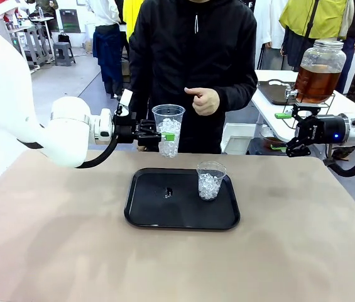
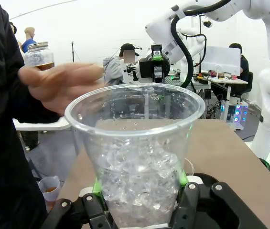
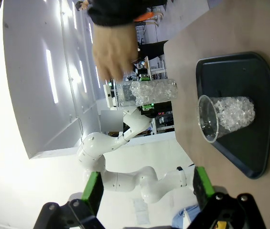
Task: Pour the drink into the iced cup.
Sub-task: Open the gripper to release the iced cup you were holding.
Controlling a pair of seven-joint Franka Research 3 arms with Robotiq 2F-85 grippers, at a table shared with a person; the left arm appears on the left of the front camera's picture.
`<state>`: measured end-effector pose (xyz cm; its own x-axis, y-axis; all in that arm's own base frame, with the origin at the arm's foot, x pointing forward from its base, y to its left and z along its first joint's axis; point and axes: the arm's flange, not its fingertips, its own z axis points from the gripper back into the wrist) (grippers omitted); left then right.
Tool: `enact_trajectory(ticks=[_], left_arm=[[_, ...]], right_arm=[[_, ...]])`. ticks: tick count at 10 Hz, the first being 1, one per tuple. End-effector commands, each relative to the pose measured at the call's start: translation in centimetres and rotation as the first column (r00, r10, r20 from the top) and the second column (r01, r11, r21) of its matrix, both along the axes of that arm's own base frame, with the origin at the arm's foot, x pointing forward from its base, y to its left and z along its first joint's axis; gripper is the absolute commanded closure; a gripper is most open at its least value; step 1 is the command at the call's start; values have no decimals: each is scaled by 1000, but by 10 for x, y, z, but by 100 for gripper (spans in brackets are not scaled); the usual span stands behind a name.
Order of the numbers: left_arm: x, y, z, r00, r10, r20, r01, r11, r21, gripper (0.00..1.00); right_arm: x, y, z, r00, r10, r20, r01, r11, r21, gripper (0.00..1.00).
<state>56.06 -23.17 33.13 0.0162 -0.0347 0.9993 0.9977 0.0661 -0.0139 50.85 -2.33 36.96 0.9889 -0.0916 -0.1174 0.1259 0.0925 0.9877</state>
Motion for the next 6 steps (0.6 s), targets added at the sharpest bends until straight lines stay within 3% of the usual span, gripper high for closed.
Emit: enact_trajectory(ticks=[1, 6], left_arm=[[-2, 0, 5, 1000, -3, 19, 3, 1000, -7, 36], [-2, 0, 5, 1000, -3, 19, 3, 1000, -7, 36]], right_arm=[[0, 1, 1, 1000, -6, 3, 6, 1000, -4, 0], [0, 1, 1, 1000, -6, 3, 6, 1000, -4, 0]])
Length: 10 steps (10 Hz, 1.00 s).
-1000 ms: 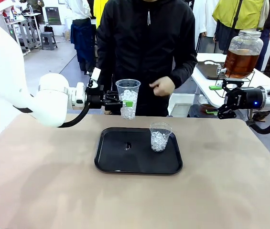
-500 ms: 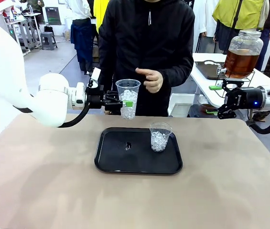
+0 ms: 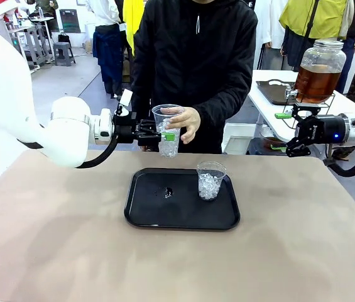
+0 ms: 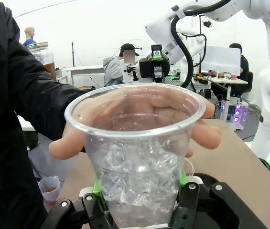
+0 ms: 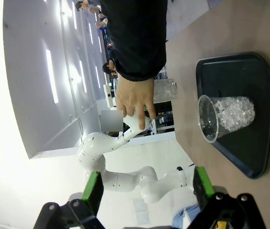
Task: Pour the drink into the iced cup.
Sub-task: Open the gripper to release the iced cup you were holding.
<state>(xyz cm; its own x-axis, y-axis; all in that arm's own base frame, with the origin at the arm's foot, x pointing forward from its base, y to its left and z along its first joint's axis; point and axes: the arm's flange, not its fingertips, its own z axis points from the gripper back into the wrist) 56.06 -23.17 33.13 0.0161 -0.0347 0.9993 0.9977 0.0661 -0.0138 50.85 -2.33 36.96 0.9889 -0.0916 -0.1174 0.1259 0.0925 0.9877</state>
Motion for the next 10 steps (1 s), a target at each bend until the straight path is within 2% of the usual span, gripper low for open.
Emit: enact_trajectory(ticks=[1, 10], left_arm=[[-2, 0, 5, 1000, -3, 19, 3, 1000, -7, 36], [-2, 0, 5, 1000, -3, 19, 3, 1000, -7, 36]], right_arm=[[0, 1, 1, 1000, -6, 3, 6, 1000, -4, 0], [0, 1, 1, 1000, -6, 3, 6, 1000, -4, 0]])
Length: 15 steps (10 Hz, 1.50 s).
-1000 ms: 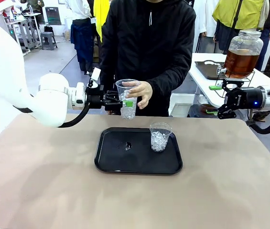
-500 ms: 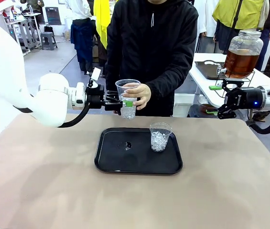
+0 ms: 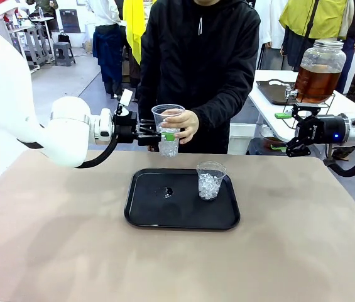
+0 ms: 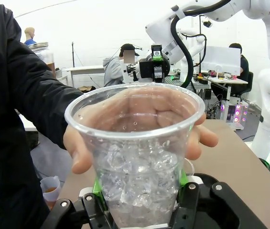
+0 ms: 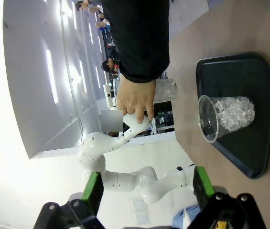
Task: Pour the drink into the iced cup.
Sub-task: Open the gripper to release the iced cup you were holding.
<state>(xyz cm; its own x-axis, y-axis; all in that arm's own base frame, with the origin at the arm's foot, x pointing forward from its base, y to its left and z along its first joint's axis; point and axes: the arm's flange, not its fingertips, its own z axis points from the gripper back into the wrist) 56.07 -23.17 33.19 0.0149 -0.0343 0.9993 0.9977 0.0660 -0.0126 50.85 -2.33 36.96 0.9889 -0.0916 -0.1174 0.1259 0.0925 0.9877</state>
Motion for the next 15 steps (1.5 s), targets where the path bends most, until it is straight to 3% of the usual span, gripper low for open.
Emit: enact_trajectory(ticks=[1, 6, 7, 8, 9, 15], left_arm=[[-2, 0, 5, 1000, -3, 18, 3, 1000, -7, 36], [-2, 0, 5, 1000, -3, 18, 3, 1000, -7, 36], [0, 0, 1, 1000, 0, 1, 0, 1000, 0, 30], [1, 5, 1, 1000, 8, 4, -8, 1000, 1, 11], [0, 10, 1, 1000, -11, -3, 11, 1000, -5, 0], [-19, 83, -15, 999, -48, 19, 48, 999, 1, 0]], right_arm=[[0, 1, 1, 1000, -6, 3, 6, 1000, -4, 0], [0, 1, 1, 1000, -6, 3, 6, 1000, -4, 0], [0, 1, 1, 1000, -6, 3, 6, 1000, -4, 0], [0, 1, 1, 1000, -6, 3, 6, 1000, -4, 0], [0, 1, 1, 1000, -6, 3, 6, 1000, -4, 0], [0, 1, 1, 1000, -6, 3, 6, 1000, -4, 0]])
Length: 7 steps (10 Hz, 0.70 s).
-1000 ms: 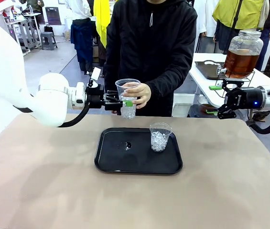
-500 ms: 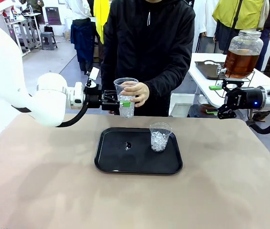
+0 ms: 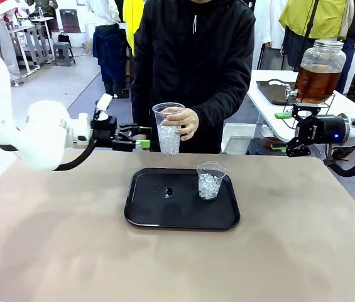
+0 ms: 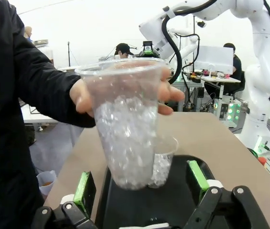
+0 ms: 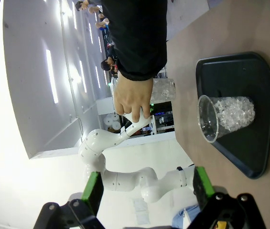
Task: Pour the drink into the iced cup.
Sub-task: Open the gripper to release the iced cup you were holding.
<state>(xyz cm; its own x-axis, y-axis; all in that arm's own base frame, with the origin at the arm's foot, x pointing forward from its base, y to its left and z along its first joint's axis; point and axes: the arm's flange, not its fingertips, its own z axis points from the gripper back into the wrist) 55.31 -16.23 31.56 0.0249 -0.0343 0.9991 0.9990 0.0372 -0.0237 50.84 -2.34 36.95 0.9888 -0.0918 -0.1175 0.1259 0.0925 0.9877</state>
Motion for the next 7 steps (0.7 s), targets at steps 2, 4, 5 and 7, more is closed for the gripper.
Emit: enact_trajectory(ticks=[2, 4, 5, 7], left_arm=[[-23, 44, -8, 998, -21, 61, 20, 1000, 11, 0], [-36, 74, -24, 997, 5, 82, -4, 1000, -16, 0], [-41, 86, -31, 997, 19, 80, -18, 1000, -17, 0], [-51, 106, -42, 996, 48, 73, -48, 999, -5, 0]], right_arm=[[0, 1, 1, 1000, -6, 3, 6, 1000, -4, 0], [0, 1, 1, 1000, -6, 3, 6, 1000, -4, 0], [0, 1, 1, 1000, -6, 3, 6, 1000, -4, 0], [0, 1, 1, 1000, -6, 3, 6, 1000, -4, 0]])
